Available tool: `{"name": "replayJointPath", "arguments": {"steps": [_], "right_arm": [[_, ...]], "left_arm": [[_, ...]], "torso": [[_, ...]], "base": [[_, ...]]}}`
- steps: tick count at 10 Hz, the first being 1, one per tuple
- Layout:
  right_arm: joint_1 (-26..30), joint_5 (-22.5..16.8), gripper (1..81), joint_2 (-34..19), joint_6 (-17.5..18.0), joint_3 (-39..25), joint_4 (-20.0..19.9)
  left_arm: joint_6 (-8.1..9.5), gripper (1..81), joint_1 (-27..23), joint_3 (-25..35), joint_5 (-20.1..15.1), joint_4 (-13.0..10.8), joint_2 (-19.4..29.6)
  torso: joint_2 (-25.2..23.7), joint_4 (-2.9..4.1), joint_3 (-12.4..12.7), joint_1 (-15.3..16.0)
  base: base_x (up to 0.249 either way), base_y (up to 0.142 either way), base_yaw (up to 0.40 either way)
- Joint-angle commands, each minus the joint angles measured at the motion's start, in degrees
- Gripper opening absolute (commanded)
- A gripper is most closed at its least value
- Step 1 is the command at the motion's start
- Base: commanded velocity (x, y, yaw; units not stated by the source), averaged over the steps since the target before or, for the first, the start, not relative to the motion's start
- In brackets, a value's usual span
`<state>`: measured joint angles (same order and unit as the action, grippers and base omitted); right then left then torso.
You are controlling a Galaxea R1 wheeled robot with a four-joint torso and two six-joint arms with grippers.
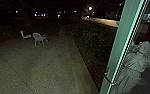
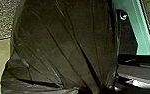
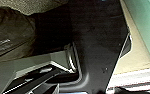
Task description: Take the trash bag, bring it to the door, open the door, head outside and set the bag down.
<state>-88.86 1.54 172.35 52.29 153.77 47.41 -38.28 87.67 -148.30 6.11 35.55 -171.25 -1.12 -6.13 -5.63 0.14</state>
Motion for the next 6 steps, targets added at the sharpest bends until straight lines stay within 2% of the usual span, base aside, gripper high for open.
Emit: {"name": "replayJointPath", "arguments": {"steps": [1,6], "right_arm": [[1.6,-2.6,81.1,-0.2,-0.2,-0.2,0.3],[1.0,-2.1,81.1,-0.3,-1.7,-0.4,0.8]], "left_arm": [[-0.22,1.0,-1.5,0.5,-4.2,0.1,-0.1],[-0.22,1.0,-1.6,0.6,-4.3,0.2,0.2]], "torso": [[0.0,0.0,0.0,0.0],[0.0,0.0,0.0,-0.1]], "base": [[0.066,0.0,0.0],[0.013,0.0,0.0]]}}
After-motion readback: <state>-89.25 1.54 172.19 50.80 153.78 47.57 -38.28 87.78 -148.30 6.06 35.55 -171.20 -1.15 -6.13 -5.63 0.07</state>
